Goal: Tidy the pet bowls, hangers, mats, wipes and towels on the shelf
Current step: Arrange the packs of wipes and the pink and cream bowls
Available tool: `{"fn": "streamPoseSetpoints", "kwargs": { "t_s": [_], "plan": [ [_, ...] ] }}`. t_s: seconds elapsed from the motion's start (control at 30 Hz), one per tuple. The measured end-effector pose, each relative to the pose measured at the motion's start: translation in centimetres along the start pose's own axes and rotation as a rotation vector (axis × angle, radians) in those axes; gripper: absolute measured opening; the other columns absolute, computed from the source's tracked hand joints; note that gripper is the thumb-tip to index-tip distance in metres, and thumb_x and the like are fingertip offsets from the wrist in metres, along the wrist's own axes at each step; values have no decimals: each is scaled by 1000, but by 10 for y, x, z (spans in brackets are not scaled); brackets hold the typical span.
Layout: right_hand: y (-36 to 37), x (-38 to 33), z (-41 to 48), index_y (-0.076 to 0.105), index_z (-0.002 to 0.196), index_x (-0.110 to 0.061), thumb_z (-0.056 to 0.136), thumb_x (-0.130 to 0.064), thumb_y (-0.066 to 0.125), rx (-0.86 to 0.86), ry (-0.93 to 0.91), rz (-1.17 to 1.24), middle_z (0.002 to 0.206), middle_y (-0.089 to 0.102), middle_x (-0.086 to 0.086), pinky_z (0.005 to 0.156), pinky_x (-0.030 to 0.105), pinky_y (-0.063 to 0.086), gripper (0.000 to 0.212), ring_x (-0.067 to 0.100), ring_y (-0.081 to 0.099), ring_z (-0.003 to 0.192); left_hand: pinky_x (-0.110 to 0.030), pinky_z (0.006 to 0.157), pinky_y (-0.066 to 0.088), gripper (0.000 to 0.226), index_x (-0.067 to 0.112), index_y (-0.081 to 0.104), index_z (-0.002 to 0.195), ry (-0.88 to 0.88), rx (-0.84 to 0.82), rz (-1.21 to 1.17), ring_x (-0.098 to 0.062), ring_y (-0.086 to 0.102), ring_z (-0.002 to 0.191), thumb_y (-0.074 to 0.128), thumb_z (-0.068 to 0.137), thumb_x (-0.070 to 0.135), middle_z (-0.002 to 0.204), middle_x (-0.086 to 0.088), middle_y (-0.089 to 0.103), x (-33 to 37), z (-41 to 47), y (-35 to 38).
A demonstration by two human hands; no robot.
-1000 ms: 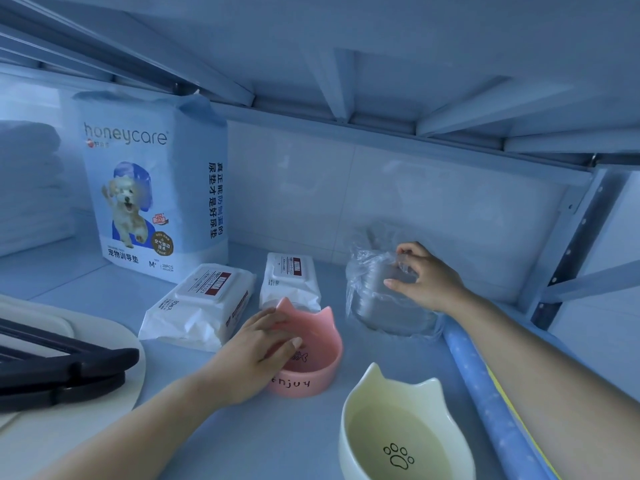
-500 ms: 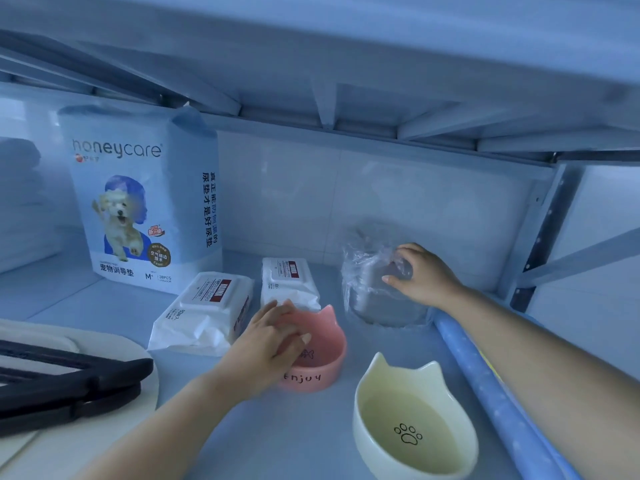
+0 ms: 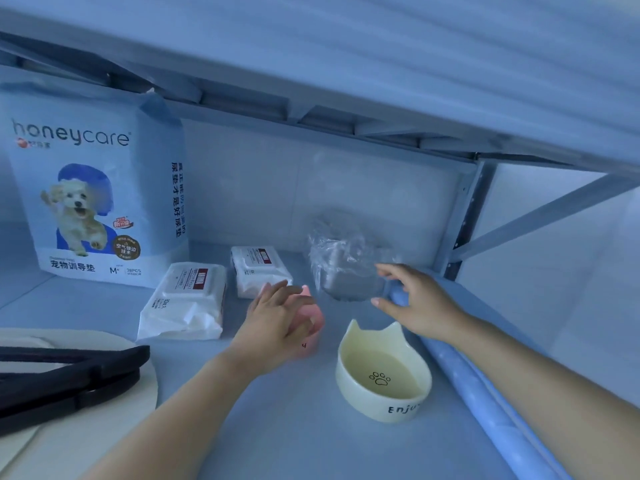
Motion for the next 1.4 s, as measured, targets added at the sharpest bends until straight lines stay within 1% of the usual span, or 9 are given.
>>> {"fn": "streamPoseSetpoints", "kwargs": {
  "t_s": [0.2,0.33,0.47,0.53,0.67,0.87,1.0,1.17,1.4],
  "plan": [
    [-45,19,-91,54,126,-13,85,-20,67,55,131,-75,124,59,-2,90,10,32,43,7,53,112,-32,109,19,64,25,60,120,157,34,-54,-19,30,135,23,79,59,136,2,47,28,-4,0],
    [-88,36,-149,54,126,-14,85,-20,66,91,257,-98,125,58,-3,92,14,34,42,1,50,110,-32,113,21,57,26,61,118,229,38,-149,-15,27,136,30,81,57,134,1,49,64,-4,-7],
    [-110,52,-195,55,125,-16,87,-24,65,72,360,-101,125,56,-6,94,17,35,41,5,50,115,-2,104,7,54,27,61,117,354,35,-215,6,22,129,32,82,56,126,15,42,122,-17,-11],
    [-114,59,-214,54,126,-19,89,-29,61,37,427,-63,126,54,-10,95,17,34,39,5,48,118,4,99,5,51,29,60,117,399,1,-252,17,16,123,34,83,56,126,20,38,148,-30,-1],
    [-109,75,-244,51,128,-24,92,-36,56,-54,481,-51,133,48,-12,99,15,27,39,6,43,126,-2,100,18,46,37,58,116,426,-139,-298,20,21,123,35,82,58,132,23,38,194,-53,40],
    [-109,104,-260,50,133,-23,94,-41,48,-123,469,-13,142,43,-9,102,13,24,43,7,38,131,1,100,11,26,34,59,118,297,-239,-406,8,25,129,46,96,35,136,19,37,262,-50,92],
    [-108,127,-260,34,143,-33,94,-54,38,-286,441,-21,156,21,-9,118,31,12,54,9,15,144,-1,100,12,31,28,60,121,151,-265,-436,5,27,128,40,98,35,138,8,42,292,-29,115],
    [-104,148,-265,11,149,-38,95,-59,23,-435,354,-161,158,-4,-13,118,37,-2,59,9,-5,146,-35,117,3,86,39,32,141,36,-503,79,-15,9,144,14,64,74,156,9,16,301,-24,147],
    [-109,174,-272,11,148,-41,94,-61,22,-422,282,-155,158,-4,-14,118,36,-1,59,9,-5,146,-37,118,2,61,42,28,142,-16,-456,141,-13,7,144,31,85,64,156,12,14,321,-27,165]
  ]
}}
Point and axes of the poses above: each hand's wrist, its own z-axis towards the middle knuckle, its own y-axis out of the palm, x = y × z, the point moved 2 cm from there along z, towards the middle knuckle
